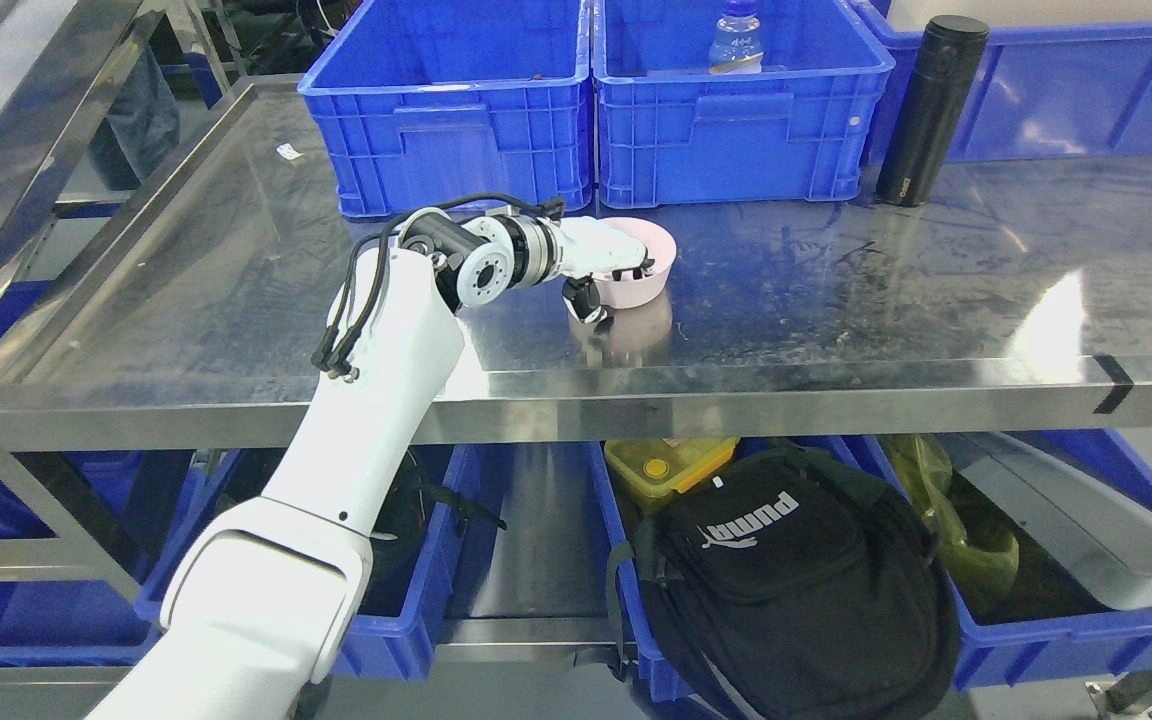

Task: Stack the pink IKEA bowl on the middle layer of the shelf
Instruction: 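Close the left hand fingers around the rim of the pink bowl, then lift the pink bowl off the table with the left hand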

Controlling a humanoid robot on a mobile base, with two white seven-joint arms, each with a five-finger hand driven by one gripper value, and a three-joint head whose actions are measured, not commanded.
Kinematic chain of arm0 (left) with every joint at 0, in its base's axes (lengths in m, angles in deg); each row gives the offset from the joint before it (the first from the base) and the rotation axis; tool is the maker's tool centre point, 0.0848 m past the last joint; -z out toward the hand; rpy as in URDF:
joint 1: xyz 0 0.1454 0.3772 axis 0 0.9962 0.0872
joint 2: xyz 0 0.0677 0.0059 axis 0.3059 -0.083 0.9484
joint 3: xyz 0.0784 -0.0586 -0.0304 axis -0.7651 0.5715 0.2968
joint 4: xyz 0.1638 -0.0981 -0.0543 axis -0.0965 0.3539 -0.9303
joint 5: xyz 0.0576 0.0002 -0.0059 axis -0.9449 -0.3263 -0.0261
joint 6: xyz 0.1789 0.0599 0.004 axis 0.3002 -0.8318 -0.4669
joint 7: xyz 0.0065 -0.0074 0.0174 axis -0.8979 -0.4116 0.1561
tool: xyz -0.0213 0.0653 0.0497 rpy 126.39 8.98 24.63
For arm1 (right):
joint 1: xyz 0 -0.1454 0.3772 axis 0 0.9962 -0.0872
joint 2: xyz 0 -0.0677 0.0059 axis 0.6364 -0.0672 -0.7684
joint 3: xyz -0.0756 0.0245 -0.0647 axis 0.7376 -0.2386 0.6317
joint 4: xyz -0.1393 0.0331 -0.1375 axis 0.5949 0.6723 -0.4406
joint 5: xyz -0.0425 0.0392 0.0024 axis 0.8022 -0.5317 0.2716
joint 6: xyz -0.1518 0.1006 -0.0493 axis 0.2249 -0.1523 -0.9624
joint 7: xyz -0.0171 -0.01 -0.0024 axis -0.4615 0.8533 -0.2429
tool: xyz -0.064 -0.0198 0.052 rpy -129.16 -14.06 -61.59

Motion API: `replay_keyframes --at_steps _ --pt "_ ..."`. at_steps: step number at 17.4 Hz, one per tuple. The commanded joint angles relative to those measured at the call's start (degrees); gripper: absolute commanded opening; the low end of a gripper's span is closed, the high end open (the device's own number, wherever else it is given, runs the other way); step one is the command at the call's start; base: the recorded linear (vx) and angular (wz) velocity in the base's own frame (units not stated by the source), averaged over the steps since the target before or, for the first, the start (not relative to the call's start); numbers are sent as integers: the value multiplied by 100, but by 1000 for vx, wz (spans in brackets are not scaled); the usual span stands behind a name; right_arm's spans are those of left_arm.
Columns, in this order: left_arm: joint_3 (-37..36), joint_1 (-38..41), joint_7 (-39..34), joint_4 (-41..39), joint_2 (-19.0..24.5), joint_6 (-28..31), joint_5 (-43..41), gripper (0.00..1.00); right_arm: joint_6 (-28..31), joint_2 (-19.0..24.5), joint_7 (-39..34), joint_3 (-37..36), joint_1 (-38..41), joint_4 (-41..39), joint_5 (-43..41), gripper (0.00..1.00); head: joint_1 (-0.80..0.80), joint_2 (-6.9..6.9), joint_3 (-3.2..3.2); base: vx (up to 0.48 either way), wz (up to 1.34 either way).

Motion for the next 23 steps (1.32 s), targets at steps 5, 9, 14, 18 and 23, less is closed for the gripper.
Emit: replay_keyframes --at_steps 5,9,14,18,23 --pt "1252 106 318 -346 87 -870 62 0 0 -100 -6 0 123 -100 0 100 0 0 0 0 0" --pt "1605 132 660 -1067 87 -1003 210 0 0 -100 -6 0 123 -100 0 100 0 0 0 1 -7" --pt "2158 316 977 -1700 87 -1600 562 0 0 -100 -6 0 123 -100 0 100 0 0 0 1 5" --pt "2624 475 1153 -1999 87 -2013 949 0 0 -100 -6 0 123 -100 0 100 0 0 0 0 -15" --pt "2801 501 1154 -2614 87 -2216 1493 0 0 -100 -6 0 123 -100 0 100 0 0 0 -3 70"
